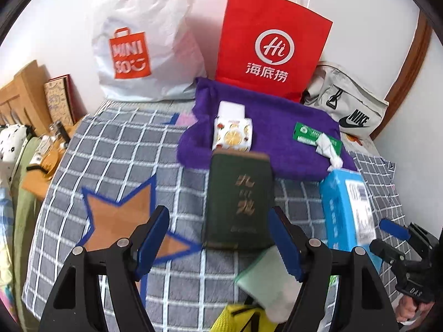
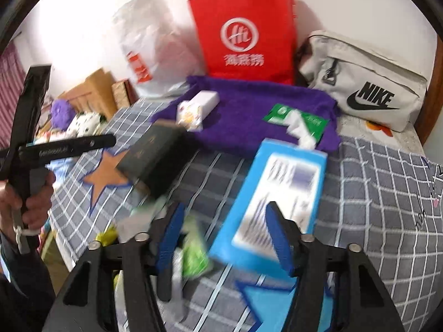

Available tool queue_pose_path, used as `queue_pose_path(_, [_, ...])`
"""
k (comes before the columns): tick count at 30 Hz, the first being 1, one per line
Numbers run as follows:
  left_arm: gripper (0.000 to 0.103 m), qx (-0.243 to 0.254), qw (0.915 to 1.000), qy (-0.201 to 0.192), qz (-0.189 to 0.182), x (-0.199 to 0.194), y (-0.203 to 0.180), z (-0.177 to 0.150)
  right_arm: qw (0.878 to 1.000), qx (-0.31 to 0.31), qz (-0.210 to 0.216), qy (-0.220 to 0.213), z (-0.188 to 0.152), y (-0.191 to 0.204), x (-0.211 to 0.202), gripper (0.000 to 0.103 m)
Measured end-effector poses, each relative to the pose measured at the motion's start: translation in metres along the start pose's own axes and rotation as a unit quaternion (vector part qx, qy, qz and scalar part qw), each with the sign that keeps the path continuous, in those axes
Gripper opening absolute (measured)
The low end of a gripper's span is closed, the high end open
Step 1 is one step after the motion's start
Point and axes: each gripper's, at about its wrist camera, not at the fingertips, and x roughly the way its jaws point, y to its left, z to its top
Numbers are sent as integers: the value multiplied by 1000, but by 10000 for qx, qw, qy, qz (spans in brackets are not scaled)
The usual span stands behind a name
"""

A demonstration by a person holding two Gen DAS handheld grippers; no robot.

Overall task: Organize soft objects
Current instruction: 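Grasp the black watch strap with the right tool while the left tool moves to the yellow bag, then grasp the yellow mesh bag with the left tool while the right tool lifts the watch strap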

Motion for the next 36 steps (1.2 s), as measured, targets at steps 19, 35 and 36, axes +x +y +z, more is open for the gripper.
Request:
queue_pose_path(19, [72, -164, 9997, 156, 10, -9, 36, -74, 9952, -674, 231, 665, -51, 61, 48, 30])
queue_pose_path(35, [72, -139, 9996, 212, -102, -7, 39, -83, 9965, -637, 80, 529, -48, 58, 43, 20])
queue_pose_path(36, [72, -144, 9996, 210, -98, -8, 39, -83, 9965, -660, 87, 499, -48, 58, 40, 20])
